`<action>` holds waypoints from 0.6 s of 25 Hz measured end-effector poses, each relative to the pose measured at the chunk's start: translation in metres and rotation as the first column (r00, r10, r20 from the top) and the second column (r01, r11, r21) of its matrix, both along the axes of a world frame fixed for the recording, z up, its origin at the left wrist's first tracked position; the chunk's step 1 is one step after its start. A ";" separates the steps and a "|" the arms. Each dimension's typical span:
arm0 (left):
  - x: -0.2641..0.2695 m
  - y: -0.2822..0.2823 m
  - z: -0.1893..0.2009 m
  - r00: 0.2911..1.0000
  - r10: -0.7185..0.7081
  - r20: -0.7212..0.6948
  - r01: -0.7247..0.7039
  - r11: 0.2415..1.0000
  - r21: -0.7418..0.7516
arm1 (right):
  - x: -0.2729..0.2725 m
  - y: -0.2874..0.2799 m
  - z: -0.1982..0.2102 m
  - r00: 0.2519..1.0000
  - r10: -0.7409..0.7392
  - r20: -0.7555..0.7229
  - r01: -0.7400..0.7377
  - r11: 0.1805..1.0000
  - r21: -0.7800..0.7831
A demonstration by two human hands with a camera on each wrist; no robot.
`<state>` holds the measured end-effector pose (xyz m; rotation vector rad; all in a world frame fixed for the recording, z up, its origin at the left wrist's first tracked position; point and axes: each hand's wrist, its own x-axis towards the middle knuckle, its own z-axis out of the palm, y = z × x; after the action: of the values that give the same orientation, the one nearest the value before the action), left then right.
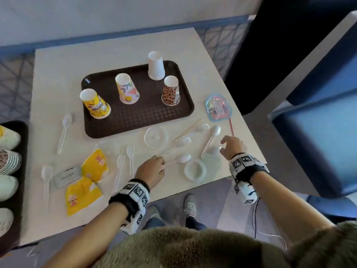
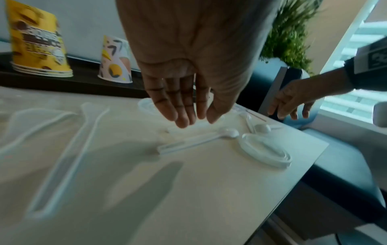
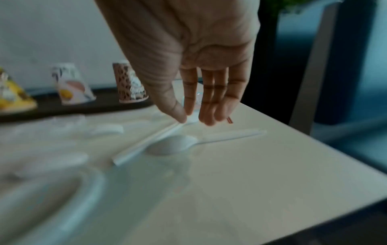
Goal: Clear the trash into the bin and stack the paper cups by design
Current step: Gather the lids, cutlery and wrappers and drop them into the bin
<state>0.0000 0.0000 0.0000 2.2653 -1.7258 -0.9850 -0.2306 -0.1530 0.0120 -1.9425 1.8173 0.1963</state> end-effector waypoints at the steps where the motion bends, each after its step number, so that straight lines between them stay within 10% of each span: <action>1: -0.007 -0.007 -0.008 0.999 -0.025 0.048 0.025 1.000 0.009 | -0.005 -0.006 -0.005 0.994 0.088 -0.058 -0.088 0.996 -0.002; 10: -0.042 -0.027 -0.037 0.940 -0.116 0.321 0.144 0.987 -0.064 | -0.033 -0.021 -0.033 0.891 0.436 -0.129 -0.446 0.893 -0.066; 15: -0.039 -0.030 -0.036 0.989 0.106 0.107 -0.080 0.971 -0.224 | -0.043 -0.014 -0.032 0.967 0.186 0.175 -0.177 0.982 -0.066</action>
<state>-0.0388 -0.0304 -0.0363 2.2767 -1.6613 -0.6203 -0.2736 -0.1670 -0.0198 -2.0895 1.5428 0.0316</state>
